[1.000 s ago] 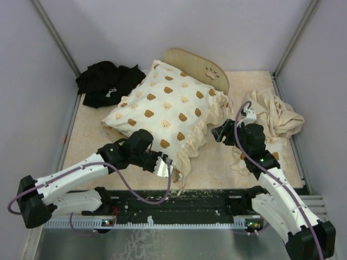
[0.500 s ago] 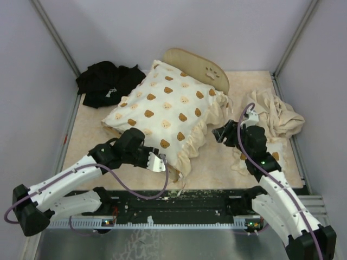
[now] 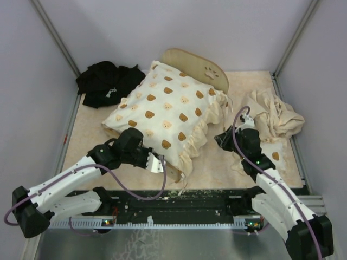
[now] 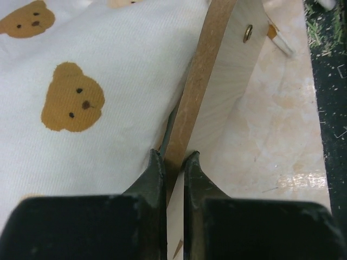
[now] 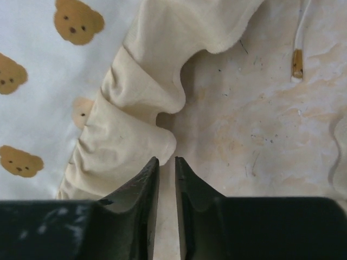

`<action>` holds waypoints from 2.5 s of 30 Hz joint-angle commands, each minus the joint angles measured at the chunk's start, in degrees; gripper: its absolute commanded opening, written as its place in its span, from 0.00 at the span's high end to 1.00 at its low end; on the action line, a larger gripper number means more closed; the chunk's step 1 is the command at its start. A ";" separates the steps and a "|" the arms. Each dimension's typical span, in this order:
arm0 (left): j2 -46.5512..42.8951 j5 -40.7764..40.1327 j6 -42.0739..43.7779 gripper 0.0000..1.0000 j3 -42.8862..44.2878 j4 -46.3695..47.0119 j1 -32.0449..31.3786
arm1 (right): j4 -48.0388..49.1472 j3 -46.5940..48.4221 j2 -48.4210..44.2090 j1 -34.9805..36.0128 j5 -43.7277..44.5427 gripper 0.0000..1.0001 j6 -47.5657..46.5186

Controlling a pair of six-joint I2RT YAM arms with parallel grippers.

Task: Set up the pet bed

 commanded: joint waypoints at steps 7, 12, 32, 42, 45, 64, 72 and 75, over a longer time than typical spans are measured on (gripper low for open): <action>-0.36 4.99 -18.60 1.00 2.63 -1.05 -0.73 | 14.33 3.91 17.91 0.26 0.67 0.99 -3.05; -1.52 7.43 -22.45 1.00 2.42 0.45 -1.76 | 20.75 9.40 28.35 0.40 -3.35 1.00 -3.92; 11.63 0.93 -37.29 1.00 7.58 27.08 -3.12 | -4.53 42.10 46.29 -0.01 14.89 0.75 -12.39; 29.60 -2.86 -44.69 1.00 19.42 34.80 -3.30 | -19.88 34.16 21.90 -3.44 28.48 0.54 -1.21; 34.56 -3.52 -48.97 1.00 21.62 41.81 -3.45 | -24.61 32.64 16.57 -3.44 29.33 0.50 3.67; 28.54 -11.85 -49.11 0.49 26.48 31.30 -0.94 | -23.29 23.10 10.34 1.67 15.96 0.51 33.24; 19.60 -2.09 -38.76 0.46 18.64 18.77 2.59 | -19.12 23.22 16.22 4.92 19.65 0.55 33.44; 18.09 0.37 -37.00 0.47 17.20 13.86 2.61 | -17.35 21.22 17.25 4.92 20.04 0.59 34.32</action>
